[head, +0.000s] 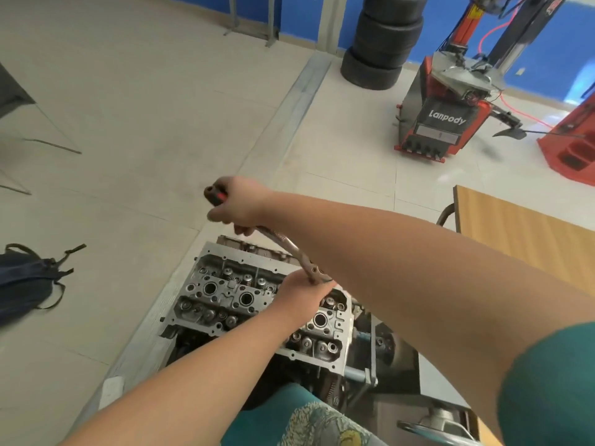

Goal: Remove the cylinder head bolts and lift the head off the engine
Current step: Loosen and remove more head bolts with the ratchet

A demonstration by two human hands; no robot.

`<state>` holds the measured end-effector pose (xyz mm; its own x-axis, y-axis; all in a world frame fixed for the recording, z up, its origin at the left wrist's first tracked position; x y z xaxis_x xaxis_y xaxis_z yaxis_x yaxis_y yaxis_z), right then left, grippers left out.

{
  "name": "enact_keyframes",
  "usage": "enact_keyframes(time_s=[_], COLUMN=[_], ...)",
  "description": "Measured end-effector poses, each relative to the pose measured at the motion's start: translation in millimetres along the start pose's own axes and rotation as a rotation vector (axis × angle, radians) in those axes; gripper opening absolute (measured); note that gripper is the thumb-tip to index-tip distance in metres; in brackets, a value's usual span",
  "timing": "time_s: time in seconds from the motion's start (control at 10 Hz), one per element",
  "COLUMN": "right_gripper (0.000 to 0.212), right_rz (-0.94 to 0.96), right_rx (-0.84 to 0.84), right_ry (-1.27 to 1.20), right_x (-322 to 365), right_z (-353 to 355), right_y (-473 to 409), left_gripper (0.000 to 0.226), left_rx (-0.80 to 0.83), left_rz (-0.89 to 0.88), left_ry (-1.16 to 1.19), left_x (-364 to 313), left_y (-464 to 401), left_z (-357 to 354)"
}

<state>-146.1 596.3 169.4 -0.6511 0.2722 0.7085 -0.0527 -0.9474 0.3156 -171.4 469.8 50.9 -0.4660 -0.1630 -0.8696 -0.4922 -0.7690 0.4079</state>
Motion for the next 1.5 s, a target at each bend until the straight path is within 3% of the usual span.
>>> enact_keyframes(time_s=[0.1, 0.2, 0.3, 0.4, 0.5, 0.6, 0.8, 0.9, 1.0, 1.1, 1.2, 1.3, 1.5], right_gripper=[0.054, 0.079, 0.044, 0.067, 0.068, 0.053, 0.042, 0.039, 0.036, 0.021, 0.046, 0.05, 0.026], right_rz=[-0.125, -0.192, -0.144, -0.27, -0.384, -0.441, -0.33, -0.151, -0.159, -0.368, -0.621, -0.841, -1.158], right_rx=[-0.356, -0.479, -0.249, -0.02, 0.049, -0.035, -0.158, -0.334, -0.567, -0.648, -0.575, -0.609, -0.735], right_ry=[0.154, 0.814, 0.915, 0.296, -0.171, -0.473, -0.52, -0.64, -0.615, -0.352, -0.144, -0.054, -0.001], right_x=[-43, -97, -131, -137, -135, -125, -103, -101, -145, -237, -337, -416, -511], right_z=[63, 120, 129, 92, 58, 34, 47, 89, 121, 116, 89, 64, 24], right_y=[5, 42, 92, 140, 170, 180, 187, 193, 210, 239, 278, 324, 406], left_gripper=[0.023, 0.026, 0.032, 0.033, 0.027, 0.024, 0.034, 0.033, 0.034, 0.035, 0.038, 0.039, 0.037], left_rx=[0.013, -0.026, -0.022, 0.014, 0.001, -0.035, -0.089, -0.08, -0.099, -0.118, -0.13, -0.142, -0.142], left_rz=[-0.056, -0.023, 0.002, -0.032, -0.037, -0.033, -0.006, -0.016, -0.016, -0.04, -0.049, -0.057, -0.061], left_ry=[0.03, 0.158, 0.144, 0.05, -0.06, -0.062, -0.1, -0.049, 0.01, -0.001, 0.017, 0.029, 0.081], left_x=[-5, -8, -15, -19, -21, -18, -20, -19, -17, -17, -15, -12, -10], left_y=[7, 5, 7, 11, 9, 8, 13, 15, 17, 17, 16, 14, 9], left_z=[-1, 1, 3, -2, -5, -3, 2, -1, -3, -5, -7, -10, -16])
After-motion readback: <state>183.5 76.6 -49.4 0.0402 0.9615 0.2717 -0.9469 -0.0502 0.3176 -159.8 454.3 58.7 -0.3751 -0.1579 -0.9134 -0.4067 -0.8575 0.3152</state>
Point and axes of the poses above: each hand's wrist, its own y-axis away from the middle knuckle, its own z-axis out of the back of the hand, x = y × z, the point moved 2 cm from there along -y, towards the middle knuckle, and after that the axes turned 5 degrees about -x, right-handed, at the moved point
